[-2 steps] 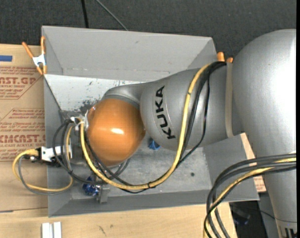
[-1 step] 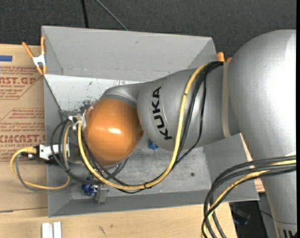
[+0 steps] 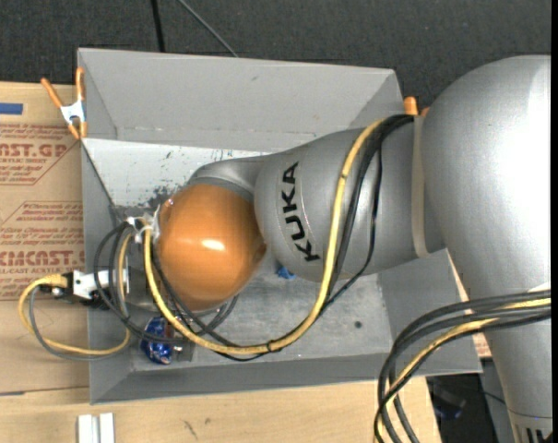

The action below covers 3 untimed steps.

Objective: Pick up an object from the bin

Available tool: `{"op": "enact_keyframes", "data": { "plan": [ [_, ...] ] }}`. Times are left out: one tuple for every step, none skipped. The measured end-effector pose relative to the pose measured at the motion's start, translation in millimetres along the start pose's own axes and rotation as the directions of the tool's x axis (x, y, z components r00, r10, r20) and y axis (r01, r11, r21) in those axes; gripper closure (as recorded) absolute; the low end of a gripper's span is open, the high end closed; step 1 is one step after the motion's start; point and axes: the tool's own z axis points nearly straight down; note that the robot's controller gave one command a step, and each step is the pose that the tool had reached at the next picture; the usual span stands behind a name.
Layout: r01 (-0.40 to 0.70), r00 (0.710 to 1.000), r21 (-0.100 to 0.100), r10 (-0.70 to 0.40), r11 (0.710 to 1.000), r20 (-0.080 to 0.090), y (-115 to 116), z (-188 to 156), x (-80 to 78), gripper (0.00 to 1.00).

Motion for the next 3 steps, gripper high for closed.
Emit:
{"op": "enact_keyframes", "data": {
  "plan": [
    [0.016, 1.000, 0.001, -0.016, 1.000, -0.006, 1, -37, 33.9, 1.00],
    [0.016, 1.000, 0.002, -0.016, 1.000, -0.010, 6, -119, 54.1, 1.00],
    [0.035, 0.999, 0.000, -0.035, 0.999, -0.004, 11, -143, 37.2, 1.00]
  ]
}}
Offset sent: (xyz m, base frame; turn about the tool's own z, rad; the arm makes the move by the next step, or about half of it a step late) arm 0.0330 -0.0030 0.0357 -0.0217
